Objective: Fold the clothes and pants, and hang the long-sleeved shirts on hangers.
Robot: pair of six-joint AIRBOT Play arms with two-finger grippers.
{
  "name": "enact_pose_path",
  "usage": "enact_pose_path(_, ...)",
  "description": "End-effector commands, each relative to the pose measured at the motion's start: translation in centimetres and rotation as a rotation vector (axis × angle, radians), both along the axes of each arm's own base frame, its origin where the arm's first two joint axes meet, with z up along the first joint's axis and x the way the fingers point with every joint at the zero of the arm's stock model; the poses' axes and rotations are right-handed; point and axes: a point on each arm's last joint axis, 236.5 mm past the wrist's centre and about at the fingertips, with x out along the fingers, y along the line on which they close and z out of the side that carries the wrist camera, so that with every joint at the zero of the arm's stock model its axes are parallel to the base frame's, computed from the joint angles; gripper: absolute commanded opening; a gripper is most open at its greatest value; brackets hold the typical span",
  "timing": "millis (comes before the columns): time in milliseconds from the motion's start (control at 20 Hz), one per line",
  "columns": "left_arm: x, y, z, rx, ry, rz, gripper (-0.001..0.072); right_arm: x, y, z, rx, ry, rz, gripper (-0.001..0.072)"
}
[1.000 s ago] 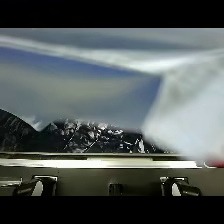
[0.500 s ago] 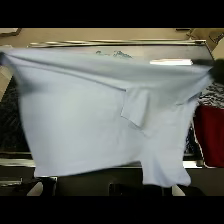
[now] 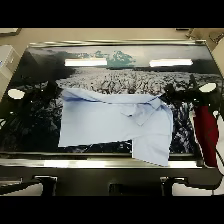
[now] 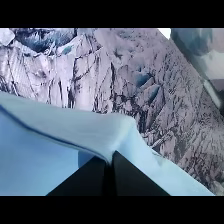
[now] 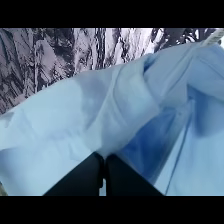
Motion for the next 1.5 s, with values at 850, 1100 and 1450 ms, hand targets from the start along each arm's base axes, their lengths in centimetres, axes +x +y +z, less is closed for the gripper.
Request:
enact_pose_path(850,-27.7,3.3,-12.4,-0.120,0.661,-0.436,0.0424,-18.9,-14.9,-1.1,-0.263,0.458,0.095,0.0551)
enact_pose_path(1100,-27.0,2.2,-13.4,-0.143,0.653,-0.433,0.0464,-19.3,-14.5,-0.9,-0.248,0.472,0.106,0.0550)
enact_pose_path(1450,-25.4,0.7,-14.7,-0.093,0.636,-0.412,0.0062,-20.1,-13.9,-1.3,-0.229,0.498,0.120,0.0535)
